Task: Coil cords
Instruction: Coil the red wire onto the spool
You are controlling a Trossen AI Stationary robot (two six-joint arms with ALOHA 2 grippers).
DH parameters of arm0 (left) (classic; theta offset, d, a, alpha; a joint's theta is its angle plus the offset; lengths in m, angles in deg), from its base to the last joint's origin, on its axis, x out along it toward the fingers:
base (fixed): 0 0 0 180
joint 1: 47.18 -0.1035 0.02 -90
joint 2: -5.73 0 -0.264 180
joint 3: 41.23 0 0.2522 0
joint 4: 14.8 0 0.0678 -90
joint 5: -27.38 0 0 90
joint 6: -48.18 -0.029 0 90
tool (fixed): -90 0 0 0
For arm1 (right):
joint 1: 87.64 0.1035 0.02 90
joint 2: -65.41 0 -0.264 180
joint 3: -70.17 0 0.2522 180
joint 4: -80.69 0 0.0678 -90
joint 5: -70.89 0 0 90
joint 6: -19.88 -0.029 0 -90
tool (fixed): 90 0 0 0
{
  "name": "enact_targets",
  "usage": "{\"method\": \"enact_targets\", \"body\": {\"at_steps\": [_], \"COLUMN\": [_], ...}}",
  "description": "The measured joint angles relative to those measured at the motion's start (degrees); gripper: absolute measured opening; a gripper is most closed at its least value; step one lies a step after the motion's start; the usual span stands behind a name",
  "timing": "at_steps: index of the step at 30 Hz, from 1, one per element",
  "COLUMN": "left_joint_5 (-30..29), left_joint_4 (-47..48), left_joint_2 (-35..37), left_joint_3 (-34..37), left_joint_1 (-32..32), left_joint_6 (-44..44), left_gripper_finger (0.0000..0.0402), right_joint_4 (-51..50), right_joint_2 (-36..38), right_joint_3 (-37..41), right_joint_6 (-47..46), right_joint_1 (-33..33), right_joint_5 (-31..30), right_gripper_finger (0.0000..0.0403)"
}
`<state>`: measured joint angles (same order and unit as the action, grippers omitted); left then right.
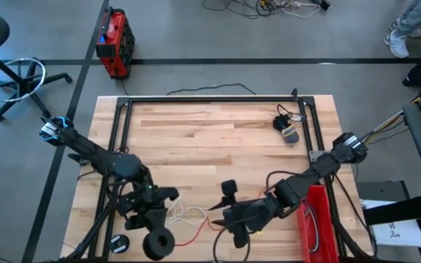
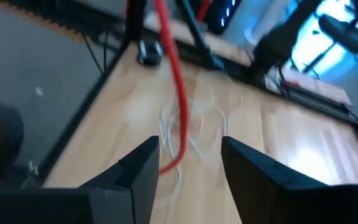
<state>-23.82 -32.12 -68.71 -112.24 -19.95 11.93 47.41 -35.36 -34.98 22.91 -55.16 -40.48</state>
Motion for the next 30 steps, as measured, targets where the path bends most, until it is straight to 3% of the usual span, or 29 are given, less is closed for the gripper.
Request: {"method": "enact_targets", "body": {"at_steps": [4, 9, 14, 20, 24, 30], "left_joint_5": [0.2, 0.2, 0.3, 0.4, 0.9, 1.0], "left_joint_4": [-0.4, -0.9, -1.0, -0.6, -0.8, -6.1], "left_joint_2": [-0.3, -0.3, -0.3, -0.5, -2.6, -9.3], "left_joint_3": [0.0, 0.0, 0.0, 0.0, 0.0, 0.1], "left_joint_1": [0.3, 0.5, 0.9, 2.6, 3.1, 2.6], "left_joint_6": [-2.3, -2.3, -2.2, -0.6, 1.0, 5.1], "left_gripper_finger": [0.0000, 0.0000, 0.0000, 0.0000, 0.0000, 0.0000], "right_joint_4": [3.5, 5.0, 6.2, 0.8, 1.8, 1.6], "right_joint_2": [-3.2, -6.7, -9.0, -7.9, -5.3, -2.4], "right_joint_3": [0.1, 0.2, 0.2, 0.2, 0.1, -1.5], "right_joint_6": [0.5, -0.7, 0.0, 4.1, 10.6, 15.8], "right_joint_1": [-1.6, -3.1, -4.3, -5.4, -5.7, -7.3], "right_joint_5": [4.9, 4.1, -1.3, -7.0, -13.8, -14.4], "right_gripper_finger": [0.0163, 0.0149, 0.0119, 0.0016, 0.0010, 0.0001]}}
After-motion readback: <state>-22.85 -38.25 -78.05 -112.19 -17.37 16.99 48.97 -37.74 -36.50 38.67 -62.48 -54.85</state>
